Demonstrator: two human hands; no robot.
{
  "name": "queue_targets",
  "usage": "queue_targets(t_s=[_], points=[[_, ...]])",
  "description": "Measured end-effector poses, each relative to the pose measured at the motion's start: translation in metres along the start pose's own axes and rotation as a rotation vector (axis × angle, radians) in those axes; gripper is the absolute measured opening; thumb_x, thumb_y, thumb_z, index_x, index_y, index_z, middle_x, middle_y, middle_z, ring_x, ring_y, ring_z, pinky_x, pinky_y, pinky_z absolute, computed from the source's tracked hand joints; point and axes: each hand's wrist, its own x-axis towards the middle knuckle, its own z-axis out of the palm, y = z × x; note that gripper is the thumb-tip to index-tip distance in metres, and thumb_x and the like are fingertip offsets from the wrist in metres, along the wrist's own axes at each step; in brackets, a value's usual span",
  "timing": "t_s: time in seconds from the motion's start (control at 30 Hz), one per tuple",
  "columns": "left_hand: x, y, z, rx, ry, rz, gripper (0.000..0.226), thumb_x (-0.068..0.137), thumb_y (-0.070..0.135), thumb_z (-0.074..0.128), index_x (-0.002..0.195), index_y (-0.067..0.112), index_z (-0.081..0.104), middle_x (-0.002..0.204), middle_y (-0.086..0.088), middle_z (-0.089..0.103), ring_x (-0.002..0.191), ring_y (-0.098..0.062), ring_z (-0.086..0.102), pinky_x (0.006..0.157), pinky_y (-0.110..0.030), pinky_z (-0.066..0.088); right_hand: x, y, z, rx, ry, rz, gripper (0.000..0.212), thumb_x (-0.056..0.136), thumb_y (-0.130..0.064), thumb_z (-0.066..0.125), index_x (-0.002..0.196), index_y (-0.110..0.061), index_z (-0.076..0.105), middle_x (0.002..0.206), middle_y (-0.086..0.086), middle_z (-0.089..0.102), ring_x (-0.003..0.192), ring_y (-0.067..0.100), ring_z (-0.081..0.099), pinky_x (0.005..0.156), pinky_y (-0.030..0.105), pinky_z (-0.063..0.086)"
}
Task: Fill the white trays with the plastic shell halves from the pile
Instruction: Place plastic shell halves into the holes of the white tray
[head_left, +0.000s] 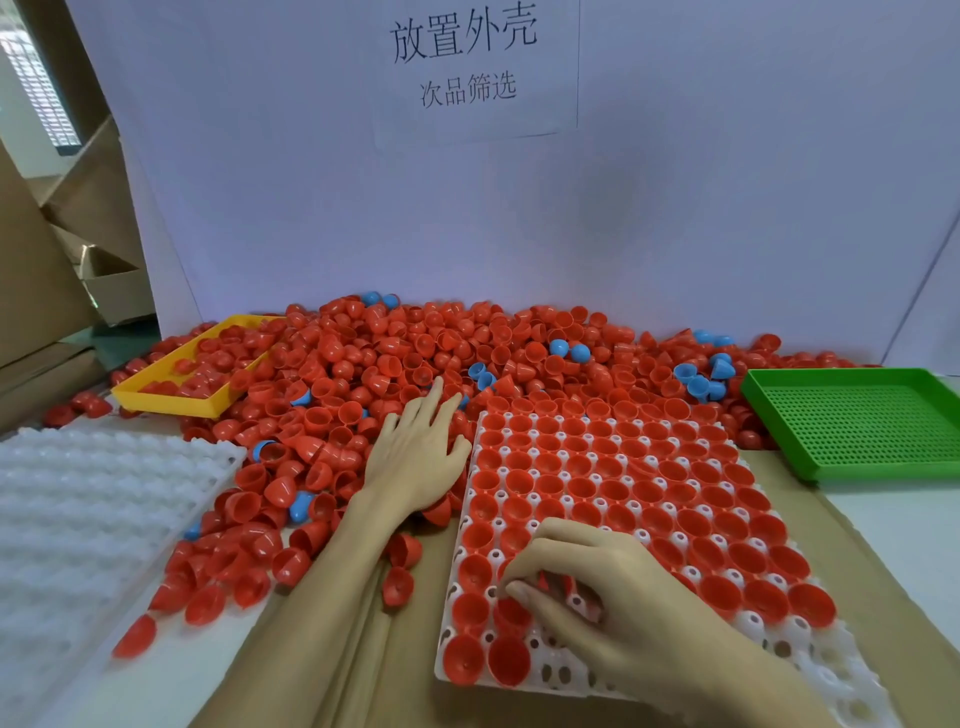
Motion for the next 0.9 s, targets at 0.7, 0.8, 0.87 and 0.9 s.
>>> queue_targets(t_s=[0.7,0.8,0.87,0.9], points=[[0.001,-0.008,0.009,0.031,0.147,0.075,0.051,0.107,0.044,0.043,0.151,0.020,0.050,0.158,0.009,0.034,0.138,-0.015,0.039,0.114,-0.037,0.030,0.002,0.007,0.004,0.017,0.043,0.015,0.017,0.105,-0.035,0.060,0.108,-0.030,0.076,0.098,-0.022,0.063,0.089,0.008,0.064,0.077,0.022,0.053],[-0.005,-0.003,0.002,-0.005,0.334,0.097,0.046,0.104,0.044,0.053,0.137,0.013,0.060,0.148,0.002,0.045,0.128,-0.021,0.047,0.108,-0.040,0.035,0.002,0.008,0.004,0.027,0.051,0.012,0.017,0.105,-0.036,0.060,0.107,-0.030,0.076,0.099,-0.022,0.064,0.090,0.008,0.065,0.077,0.022,0.054],[-0.007,0.002,-0.012,0.076,0.502,0.144,0.042,0.102,0.042,0.060,0.126,0.008,0.066,0.139,-0.003,0.055,0.119,-0.026,0.054,0.100,-0.042,0.040,0.002,0.010,0.003,0.025,0.068,0.012,0.015,0.105,-0.033,0.061,0.108,-0.030,0.076,0.100,-0.022,0.065,0.093,0.007,0.066,0.079,0.022,0.054],[-0.008,0.004,-0.018,0.103,0.567,0.185,0.039,0.101,0.040,0.063,0.120,0.006,0.069,0.133,-0.005,0.060,0.114,-0.027,0.058,0.095,-0.042,0.041,0.002,0.011,0.001,0.017,0.078,0.011,0.015,0.105,-0.032,0.061,0.108,-0.030,0.076,0.099,-0.022,0.065,0.093,0.007,0.066,0.079,0.022,0.054]])
